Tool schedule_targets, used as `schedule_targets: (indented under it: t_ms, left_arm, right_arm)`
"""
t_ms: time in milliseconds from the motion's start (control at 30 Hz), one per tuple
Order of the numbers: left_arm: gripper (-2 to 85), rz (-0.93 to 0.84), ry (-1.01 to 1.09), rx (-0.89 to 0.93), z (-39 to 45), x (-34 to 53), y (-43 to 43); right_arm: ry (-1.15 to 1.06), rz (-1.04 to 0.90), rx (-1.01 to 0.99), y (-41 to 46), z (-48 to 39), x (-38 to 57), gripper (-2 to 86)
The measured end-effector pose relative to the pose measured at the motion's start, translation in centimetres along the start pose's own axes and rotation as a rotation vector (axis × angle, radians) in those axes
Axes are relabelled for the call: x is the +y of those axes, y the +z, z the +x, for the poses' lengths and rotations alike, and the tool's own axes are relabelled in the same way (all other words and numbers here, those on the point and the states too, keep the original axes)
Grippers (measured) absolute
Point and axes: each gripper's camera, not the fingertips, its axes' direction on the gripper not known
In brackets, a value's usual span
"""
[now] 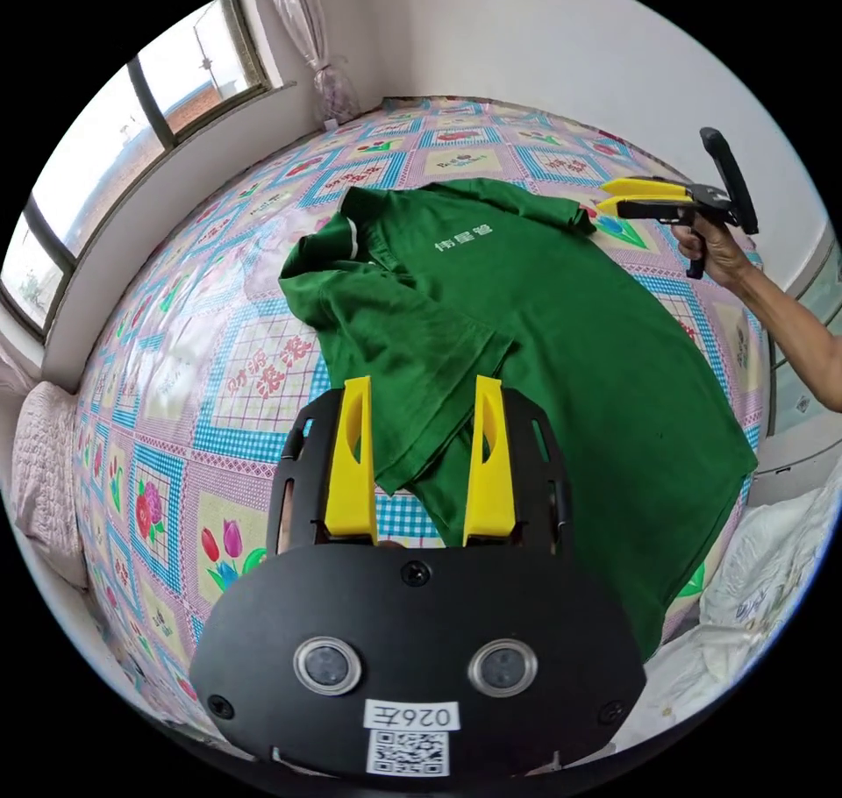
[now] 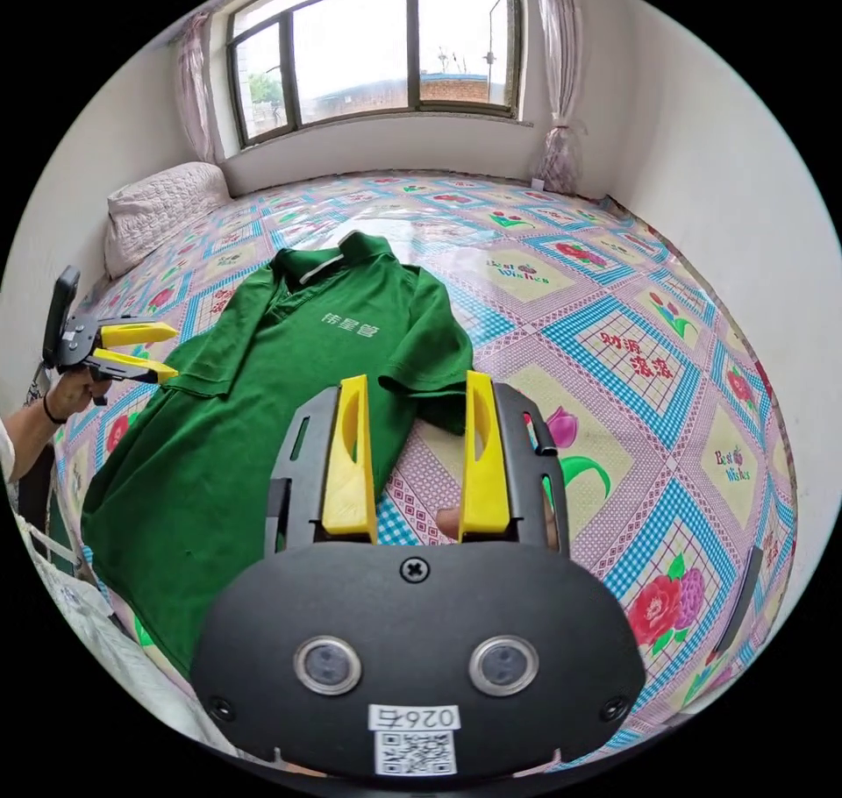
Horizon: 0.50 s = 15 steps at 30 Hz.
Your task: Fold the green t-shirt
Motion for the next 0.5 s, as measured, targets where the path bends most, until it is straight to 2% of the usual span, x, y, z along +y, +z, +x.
schedule_targets:
  t_ms: [167, 267, 333, 500]
  left_arm:
    - [14.0, -0.122, 0.097, -0.146, 3.4, -4.0, 3.5]
    - [3.8, -0.151, 0.095, -0.233, 3.1, -5.2, 4.5]
    - [1.4, -0.136, 0.089, -0.196, 2.0, -5.6, 3.8]
    - [0.0, -0.085, 0.0, -0.038, -4.5, -5.9, 1.1]
  right_arm:
    - [-0.11, -0.058, 0.057, 4.1, -3.7, -4.0, 12.2]
    - [-0.108, -0.126, 0.216, 6.6, -4.0, -6.0, 2.7]
    - [-0.094, -0.126, 0.292, 6.6, -3.4, -7.0, -0.4]
    - [-0.003, -0.065, 0.24, 3.5, 0.8, -9.4, -1.5]
